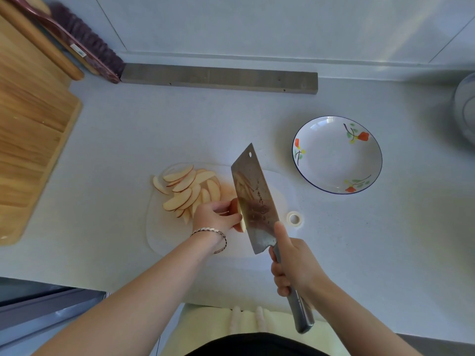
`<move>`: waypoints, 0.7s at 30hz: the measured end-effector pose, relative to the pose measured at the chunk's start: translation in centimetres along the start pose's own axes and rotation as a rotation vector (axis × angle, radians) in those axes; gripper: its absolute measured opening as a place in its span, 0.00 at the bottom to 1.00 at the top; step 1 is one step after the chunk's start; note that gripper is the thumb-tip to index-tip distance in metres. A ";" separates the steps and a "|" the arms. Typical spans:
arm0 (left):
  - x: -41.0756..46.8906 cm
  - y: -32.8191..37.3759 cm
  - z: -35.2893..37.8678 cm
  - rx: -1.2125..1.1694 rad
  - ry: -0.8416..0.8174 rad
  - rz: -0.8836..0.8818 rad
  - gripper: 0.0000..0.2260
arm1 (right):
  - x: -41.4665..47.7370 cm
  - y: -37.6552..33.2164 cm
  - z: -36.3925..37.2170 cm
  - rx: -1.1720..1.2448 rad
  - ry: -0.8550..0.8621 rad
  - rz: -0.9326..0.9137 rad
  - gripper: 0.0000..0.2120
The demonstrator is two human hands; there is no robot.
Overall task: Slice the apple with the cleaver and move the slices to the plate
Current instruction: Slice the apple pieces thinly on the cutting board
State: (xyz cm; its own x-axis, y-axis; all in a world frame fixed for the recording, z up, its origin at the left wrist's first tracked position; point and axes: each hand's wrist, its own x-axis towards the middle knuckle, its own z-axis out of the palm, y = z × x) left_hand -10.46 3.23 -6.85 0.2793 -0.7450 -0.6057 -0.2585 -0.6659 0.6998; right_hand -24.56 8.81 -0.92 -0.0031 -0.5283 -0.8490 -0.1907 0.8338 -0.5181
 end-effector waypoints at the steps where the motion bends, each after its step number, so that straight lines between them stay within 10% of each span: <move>1: 0.0 0.0 0.0 -0.002 0.005 0.003 0.18 | 0.0 0.0 0.1 -0.016 0.008 0.000 0.28; 21: -0.3 0.3 0.1 0.017 -0.005 0.019 0.17 | 0.6 0.7 1.7 -0.109 0.037 -0.050 0.27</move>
State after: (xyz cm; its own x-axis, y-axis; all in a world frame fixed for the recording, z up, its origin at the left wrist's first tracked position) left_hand -10.71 3.22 -6.47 0.2697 -0.7576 -0.5944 -0.2795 -0.6523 0.7046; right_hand -23.05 9.35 -1.91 -0.0269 -0.5759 -0.8171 -0.2970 0.7851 -0.5436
